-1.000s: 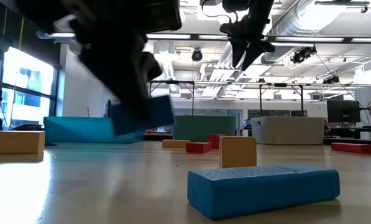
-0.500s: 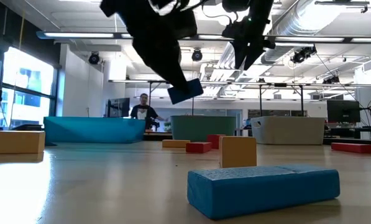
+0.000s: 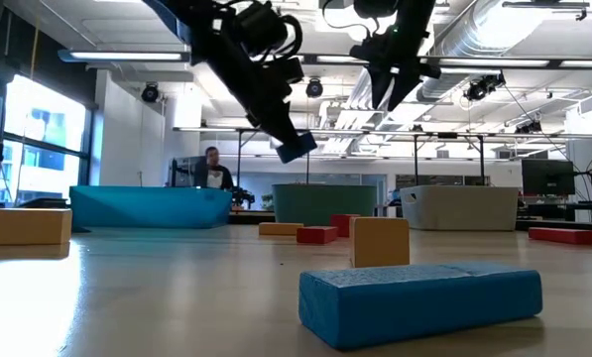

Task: Sort & place blocks by color
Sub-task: Put the blue block into the green bin

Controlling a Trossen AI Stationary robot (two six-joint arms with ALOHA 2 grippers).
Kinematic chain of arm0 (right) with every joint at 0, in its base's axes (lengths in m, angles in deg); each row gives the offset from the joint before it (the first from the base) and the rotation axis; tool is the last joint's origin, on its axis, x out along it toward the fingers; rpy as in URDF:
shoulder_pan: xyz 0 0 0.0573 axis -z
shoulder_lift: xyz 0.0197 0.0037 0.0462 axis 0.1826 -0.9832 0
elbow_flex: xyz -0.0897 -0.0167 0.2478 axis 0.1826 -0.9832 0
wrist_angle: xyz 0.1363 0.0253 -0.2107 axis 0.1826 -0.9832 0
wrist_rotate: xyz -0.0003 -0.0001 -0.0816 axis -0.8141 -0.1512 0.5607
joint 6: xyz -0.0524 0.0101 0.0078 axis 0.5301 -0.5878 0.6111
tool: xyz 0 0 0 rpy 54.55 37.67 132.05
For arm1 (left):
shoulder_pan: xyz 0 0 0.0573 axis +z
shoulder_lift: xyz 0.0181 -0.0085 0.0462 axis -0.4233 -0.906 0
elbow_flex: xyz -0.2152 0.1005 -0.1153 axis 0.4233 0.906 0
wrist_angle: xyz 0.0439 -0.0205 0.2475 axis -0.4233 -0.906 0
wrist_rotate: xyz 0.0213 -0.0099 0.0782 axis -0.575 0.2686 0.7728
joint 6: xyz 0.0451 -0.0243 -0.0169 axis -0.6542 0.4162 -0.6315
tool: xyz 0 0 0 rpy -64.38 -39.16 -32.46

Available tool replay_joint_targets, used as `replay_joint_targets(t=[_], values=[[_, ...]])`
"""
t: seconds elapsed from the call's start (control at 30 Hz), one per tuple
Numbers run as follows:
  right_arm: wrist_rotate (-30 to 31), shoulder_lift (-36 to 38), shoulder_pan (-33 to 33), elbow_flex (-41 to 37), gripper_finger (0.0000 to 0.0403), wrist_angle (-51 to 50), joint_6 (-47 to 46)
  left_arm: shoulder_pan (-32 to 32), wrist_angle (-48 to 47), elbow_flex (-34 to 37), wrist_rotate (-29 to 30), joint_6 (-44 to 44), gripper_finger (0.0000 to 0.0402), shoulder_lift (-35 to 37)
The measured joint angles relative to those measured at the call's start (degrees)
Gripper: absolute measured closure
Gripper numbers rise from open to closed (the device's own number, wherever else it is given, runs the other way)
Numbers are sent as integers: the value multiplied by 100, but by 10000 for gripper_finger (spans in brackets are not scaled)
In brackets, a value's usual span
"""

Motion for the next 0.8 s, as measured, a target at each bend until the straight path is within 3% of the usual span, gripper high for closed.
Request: replay_joint_targets(t=[0.3, 0.8], values=[[12, 0, 2, 0, 236, 4, -508, 755, 831, 0, -614, -83, 396, 0], [234, 0, 1, 0, 236, 8, -765, 1398, 1979, -2, -656, -277, 396, -126]])
